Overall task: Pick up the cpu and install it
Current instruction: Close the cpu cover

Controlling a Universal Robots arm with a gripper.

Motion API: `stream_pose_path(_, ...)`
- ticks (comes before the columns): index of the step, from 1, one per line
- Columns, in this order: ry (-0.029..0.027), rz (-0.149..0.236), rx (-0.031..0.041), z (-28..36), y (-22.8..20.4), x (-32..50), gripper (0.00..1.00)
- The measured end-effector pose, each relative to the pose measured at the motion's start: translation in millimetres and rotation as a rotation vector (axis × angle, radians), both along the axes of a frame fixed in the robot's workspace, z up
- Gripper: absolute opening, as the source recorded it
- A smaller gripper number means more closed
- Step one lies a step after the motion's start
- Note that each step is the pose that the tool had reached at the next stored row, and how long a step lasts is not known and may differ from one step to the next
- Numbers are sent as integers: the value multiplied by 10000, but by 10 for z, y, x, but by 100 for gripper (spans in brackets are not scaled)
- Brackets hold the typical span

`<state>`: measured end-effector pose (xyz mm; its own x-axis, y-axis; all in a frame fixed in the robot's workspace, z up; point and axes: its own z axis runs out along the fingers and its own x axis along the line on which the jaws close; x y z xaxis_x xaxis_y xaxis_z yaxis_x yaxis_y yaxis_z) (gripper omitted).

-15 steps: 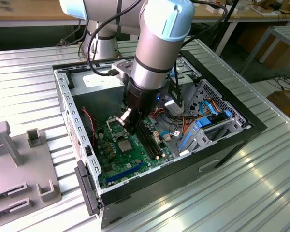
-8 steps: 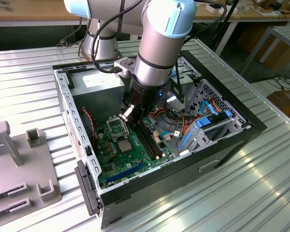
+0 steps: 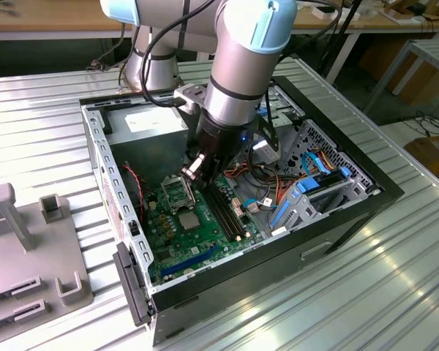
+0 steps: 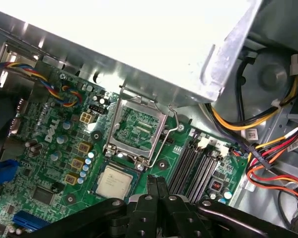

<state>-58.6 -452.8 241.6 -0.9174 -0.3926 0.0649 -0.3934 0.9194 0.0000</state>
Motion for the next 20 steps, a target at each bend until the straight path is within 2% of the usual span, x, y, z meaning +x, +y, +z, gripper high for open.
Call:
stream_pose_path(14,0,8,0,0,1,2,11)
stream_pose_path(16,2,182,12,0,1,19,11)
stream_pose_path(18,6,723,42,-2,1,30,11)
stream_pose_path(19,4,848,53,-5,5,46,11)
stream_pose_path(20,5,877,54,-7,36,70,11)
